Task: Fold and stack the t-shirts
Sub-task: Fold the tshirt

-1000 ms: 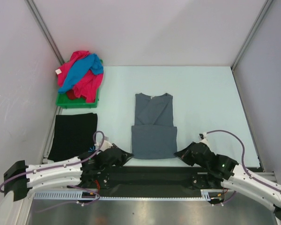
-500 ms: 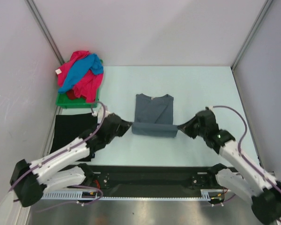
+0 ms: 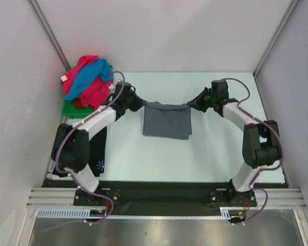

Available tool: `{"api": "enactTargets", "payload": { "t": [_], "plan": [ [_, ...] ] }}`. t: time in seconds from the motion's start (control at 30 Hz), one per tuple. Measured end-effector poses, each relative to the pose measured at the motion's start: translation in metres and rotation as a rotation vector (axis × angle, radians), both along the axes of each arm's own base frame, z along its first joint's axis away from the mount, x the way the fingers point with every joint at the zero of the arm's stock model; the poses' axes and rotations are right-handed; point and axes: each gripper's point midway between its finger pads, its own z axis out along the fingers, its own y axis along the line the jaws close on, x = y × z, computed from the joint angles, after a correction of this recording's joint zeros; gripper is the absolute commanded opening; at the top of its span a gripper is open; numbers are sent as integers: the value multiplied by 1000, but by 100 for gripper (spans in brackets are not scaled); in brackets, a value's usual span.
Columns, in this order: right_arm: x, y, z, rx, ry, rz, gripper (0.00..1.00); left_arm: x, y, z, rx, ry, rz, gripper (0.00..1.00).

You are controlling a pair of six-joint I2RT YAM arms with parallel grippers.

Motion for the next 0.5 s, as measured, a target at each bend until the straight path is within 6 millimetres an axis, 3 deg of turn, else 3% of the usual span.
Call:
{"api": "enactTargets", "payload": {
  "t": [0.17, 0.37, 0.43, 0.5],
  "plan": [
    [30, -6, -24, 31, 29, 17, 0, 39, -7, -19, -38, 30, -33, 0],
    [46, -15, -47, 65, 72, 23, 0, 60, -16, -44, -74, 74, -72, 0],
    [51, -17, -53, 76, 77, 26, 0, 66, -18, -48, -86, 77, -82, 5],
    [56, -19, -59, 87, 80, 30, 9, 72, -18, -55, -90, 82, -93, 13]
  ]
}}
